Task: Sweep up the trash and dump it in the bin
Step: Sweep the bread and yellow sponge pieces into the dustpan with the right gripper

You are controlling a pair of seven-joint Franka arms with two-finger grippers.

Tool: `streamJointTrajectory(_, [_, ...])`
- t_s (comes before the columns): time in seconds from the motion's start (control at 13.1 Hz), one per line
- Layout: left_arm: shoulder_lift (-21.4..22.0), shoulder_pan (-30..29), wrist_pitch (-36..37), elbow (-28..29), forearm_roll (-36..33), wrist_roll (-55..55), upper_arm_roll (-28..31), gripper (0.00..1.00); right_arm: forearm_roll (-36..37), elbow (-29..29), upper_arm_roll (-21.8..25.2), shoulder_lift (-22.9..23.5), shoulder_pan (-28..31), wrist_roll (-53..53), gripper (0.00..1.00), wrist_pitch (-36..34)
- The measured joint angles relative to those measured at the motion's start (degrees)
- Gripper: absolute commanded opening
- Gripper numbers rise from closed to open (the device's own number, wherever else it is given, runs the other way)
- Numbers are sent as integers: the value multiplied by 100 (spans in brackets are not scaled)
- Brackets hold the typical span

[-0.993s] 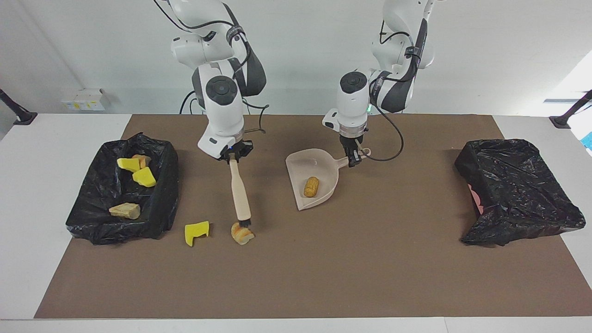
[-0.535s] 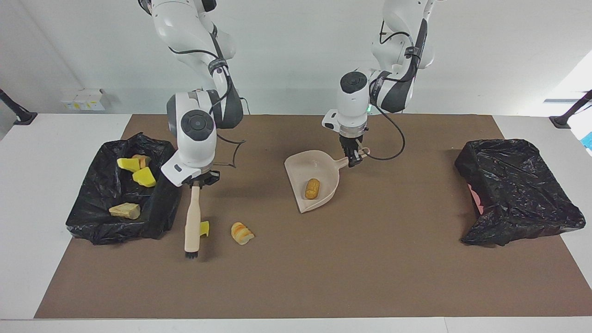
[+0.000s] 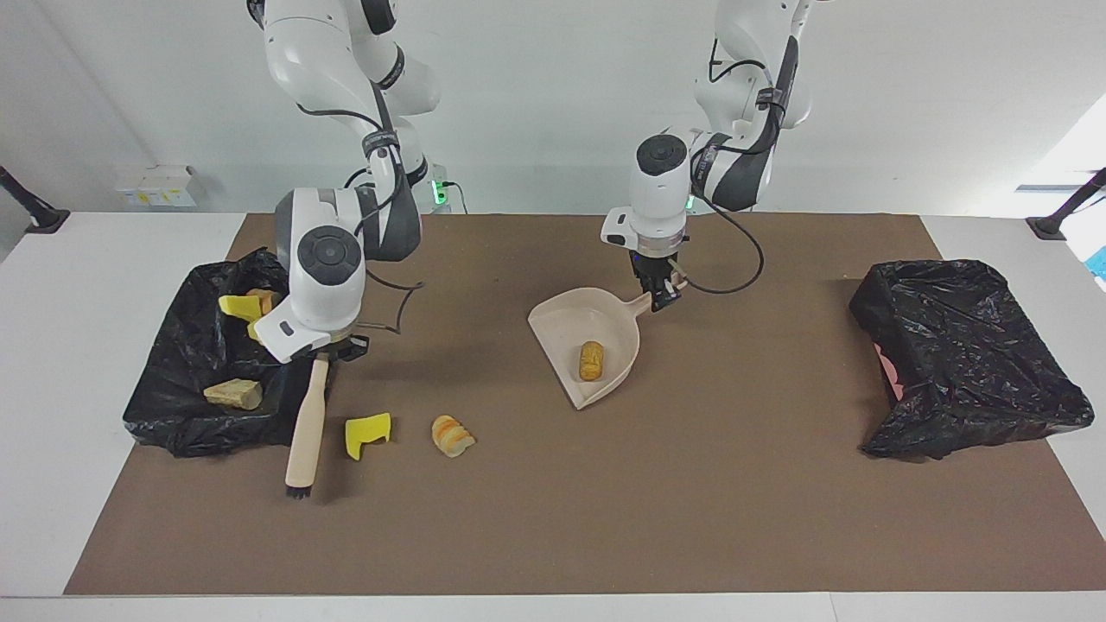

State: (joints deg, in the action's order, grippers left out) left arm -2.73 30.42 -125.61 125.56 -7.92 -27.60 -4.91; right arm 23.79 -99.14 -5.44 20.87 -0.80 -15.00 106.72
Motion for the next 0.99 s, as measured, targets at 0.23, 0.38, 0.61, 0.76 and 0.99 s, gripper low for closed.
streamJointTrajectory(0.23, [0,0,0,2,4,178,0,0,-7,-18,-59,160,-41,13,0,0])
streamJointTrajectory(0.38, [0,0,0,2,6,212,0,0,-88,-39,-192,187,-75,273,0,0])
streamJointTrajectory(0.61, [0,0,12,4,8,236,0,0,-394,-40,-658,186,-127,511,0,2])
streamJointTrajectory(0.76, [0,0,21,5,8,244,0,0,-575,-64,-1038,183,-142,535,0,0])
streamJointTrajectory(0.99, [0,0,63,6,10,251,-1,0,-691,-325,-1656,87,-168,539,0,-8])
